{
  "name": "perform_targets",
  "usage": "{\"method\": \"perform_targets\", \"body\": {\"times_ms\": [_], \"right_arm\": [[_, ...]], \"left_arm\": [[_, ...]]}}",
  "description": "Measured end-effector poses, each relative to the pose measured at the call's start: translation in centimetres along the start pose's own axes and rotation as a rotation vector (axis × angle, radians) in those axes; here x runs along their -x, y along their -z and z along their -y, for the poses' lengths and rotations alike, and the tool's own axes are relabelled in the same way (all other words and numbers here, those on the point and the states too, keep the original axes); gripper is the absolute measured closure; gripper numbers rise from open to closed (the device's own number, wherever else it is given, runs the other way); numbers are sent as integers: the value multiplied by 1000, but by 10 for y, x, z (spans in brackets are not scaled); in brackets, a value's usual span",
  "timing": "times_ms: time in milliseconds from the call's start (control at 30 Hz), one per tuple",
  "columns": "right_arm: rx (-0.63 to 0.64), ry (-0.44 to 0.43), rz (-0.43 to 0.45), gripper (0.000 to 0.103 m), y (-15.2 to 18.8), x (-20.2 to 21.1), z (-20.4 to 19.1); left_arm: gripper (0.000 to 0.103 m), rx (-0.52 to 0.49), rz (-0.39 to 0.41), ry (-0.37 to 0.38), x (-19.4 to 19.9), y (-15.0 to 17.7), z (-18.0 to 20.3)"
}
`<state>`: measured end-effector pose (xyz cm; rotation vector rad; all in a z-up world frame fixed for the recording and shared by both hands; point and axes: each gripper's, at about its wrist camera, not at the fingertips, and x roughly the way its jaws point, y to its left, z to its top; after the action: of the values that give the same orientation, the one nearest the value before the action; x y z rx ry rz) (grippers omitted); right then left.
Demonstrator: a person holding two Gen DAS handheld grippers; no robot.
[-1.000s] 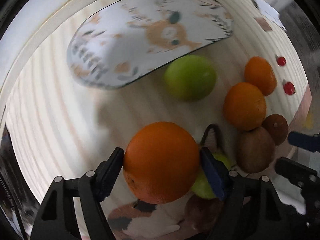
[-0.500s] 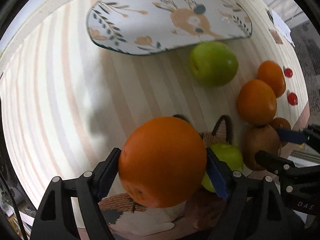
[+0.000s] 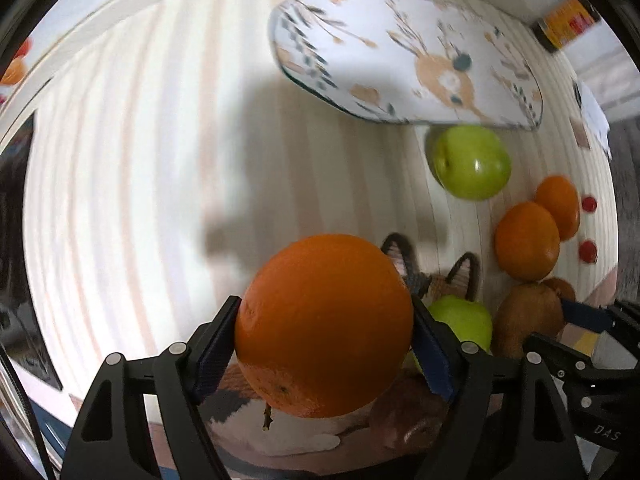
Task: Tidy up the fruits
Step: 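Lift the orange with the left tool while the right tool lifts the red apple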
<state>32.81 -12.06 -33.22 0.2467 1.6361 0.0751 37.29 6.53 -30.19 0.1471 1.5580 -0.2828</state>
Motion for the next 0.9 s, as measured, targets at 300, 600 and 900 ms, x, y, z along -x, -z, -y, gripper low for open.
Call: {"method": "perform_targets", "body": {"times_ms": [300, 600, 900], "right_arm": [[29, -113, -15, 86, -17, 32, 11], [-27, -123, -127, 44, -21, -19, 18], [52, -114, -135, 42, -22, -22, 9]], "left_arm": [[25, 71, 54, -17, 32, 1, 5], [25, 86, -8, -26, 4, 4, 26], [25, 101, -8, -18, -5, -4, 46]]}}
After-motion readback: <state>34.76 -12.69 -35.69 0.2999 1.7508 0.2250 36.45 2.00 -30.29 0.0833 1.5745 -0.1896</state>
